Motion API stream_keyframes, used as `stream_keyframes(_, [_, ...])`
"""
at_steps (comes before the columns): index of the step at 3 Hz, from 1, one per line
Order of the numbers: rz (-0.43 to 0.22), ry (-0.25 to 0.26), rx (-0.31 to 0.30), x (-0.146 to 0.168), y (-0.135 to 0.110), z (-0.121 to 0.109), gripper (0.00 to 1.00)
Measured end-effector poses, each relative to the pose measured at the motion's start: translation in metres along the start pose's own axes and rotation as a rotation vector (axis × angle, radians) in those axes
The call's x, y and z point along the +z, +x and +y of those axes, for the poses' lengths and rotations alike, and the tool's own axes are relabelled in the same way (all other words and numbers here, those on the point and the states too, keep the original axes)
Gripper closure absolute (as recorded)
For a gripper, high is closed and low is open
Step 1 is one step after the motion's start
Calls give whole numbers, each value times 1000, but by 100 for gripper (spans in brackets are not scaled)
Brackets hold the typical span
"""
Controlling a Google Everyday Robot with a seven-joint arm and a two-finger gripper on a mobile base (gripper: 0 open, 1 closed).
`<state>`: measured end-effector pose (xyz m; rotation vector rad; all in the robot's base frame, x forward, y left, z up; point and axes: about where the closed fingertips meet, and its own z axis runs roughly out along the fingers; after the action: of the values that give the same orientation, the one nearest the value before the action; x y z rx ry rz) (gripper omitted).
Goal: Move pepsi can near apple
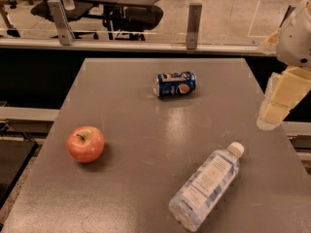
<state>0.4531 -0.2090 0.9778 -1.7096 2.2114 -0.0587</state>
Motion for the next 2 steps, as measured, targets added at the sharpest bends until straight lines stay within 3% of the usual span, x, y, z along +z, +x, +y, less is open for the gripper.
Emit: stream_keyframes(2, [-89,-39,-31,48,-57,-38,0])
